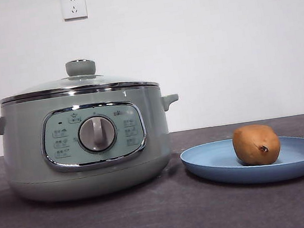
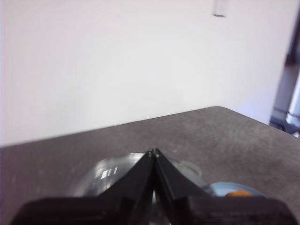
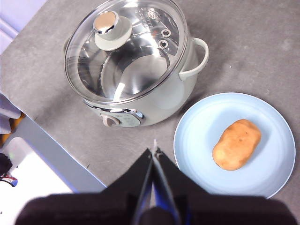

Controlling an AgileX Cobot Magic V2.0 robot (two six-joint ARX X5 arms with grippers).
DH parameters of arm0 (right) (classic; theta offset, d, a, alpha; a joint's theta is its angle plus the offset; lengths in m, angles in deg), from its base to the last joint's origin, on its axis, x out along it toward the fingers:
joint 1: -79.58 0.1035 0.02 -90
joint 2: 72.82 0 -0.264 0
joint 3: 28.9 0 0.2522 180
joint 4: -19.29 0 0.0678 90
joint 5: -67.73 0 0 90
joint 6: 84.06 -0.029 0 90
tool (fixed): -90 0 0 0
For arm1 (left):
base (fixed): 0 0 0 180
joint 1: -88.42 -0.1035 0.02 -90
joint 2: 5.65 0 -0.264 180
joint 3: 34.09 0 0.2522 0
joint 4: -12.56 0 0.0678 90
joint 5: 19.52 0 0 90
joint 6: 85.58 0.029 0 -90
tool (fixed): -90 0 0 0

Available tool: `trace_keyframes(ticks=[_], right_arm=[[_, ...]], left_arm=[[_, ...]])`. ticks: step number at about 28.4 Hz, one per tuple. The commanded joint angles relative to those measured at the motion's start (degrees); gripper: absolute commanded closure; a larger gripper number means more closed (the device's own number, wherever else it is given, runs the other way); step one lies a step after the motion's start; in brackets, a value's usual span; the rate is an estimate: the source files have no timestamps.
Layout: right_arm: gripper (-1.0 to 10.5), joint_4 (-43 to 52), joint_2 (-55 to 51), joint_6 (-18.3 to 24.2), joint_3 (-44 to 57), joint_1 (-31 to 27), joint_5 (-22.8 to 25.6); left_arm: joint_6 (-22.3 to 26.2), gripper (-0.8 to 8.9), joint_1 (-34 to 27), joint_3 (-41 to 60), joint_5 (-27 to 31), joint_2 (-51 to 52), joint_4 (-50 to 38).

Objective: Take the potato out from the steamer,put the potato on the plate,close the lid

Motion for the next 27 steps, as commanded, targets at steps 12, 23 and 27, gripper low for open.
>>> trace_keyframes(ticks=[12,23,27], right_arm=[[9.5,0.15,-0.11,0.42,0.42,0.0,-0.07],[9.5,0.15,-0.11,0.42,0.42,0.0,-0.07],[9.5,0.15,-0.11,0.42,0.42,0.0,-0.07]], left_arm=[[-13.75,8.17,-5.95,29.38,4.0,25.16,-4.55],[-15.54,8.17,-5.99,34.23,9.57,26.53,-1.84],[-15.63,8.17,-5.99,34.23,12.76,26.53,2.75]])
